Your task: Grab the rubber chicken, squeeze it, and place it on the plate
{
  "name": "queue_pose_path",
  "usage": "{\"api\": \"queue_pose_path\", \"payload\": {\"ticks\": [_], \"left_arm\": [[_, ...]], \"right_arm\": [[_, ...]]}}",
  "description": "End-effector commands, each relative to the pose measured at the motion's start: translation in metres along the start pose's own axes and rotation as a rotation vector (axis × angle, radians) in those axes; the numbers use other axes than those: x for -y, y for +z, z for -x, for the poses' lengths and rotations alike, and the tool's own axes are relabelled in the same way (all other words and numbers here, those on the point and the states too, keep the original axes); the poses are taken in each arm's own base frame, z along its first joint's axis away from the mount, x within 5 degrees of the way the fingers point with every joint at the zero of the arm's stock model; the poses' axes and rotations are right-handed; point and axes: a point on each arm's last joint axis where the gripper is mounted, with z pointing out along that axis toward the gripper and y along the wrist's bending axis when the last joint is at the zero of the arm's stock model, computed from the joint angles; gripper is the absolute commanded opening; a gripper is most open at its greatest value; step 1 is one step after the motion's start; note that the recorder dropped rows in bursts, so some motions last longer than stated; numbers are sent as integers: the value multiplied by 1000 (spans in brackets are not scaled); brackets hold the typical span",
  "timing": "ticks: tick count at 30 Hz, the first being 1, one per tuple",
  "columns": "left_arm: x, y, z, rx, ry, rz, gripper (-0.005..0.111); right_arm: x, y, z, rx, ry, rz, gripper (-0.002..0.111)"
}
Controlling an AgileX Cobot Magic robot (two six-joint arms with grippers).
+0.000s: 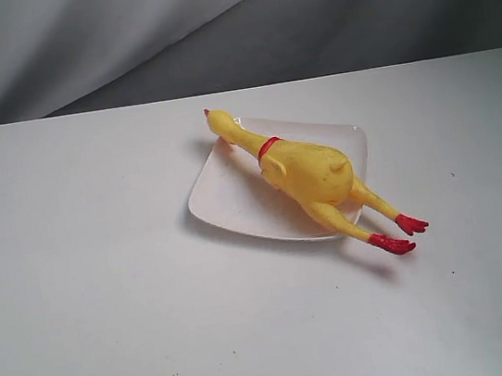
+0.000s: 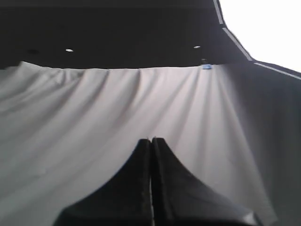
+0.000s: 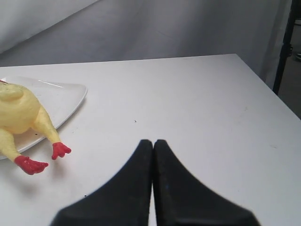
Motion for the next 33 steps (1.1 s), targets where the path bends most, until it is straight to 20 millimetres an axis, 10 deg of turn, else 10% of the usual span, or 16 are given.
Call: {"api": "queue_pose_path", "payload": {"ticks": [1,33], "left_arm": [[2,-1,3,0,78,125,0],[3,-1,2,-7,135,197,0]], "right_arm": [[1,0,-1,1,0,-9,0],[1,0,-1,1,0,-9,0]]}}
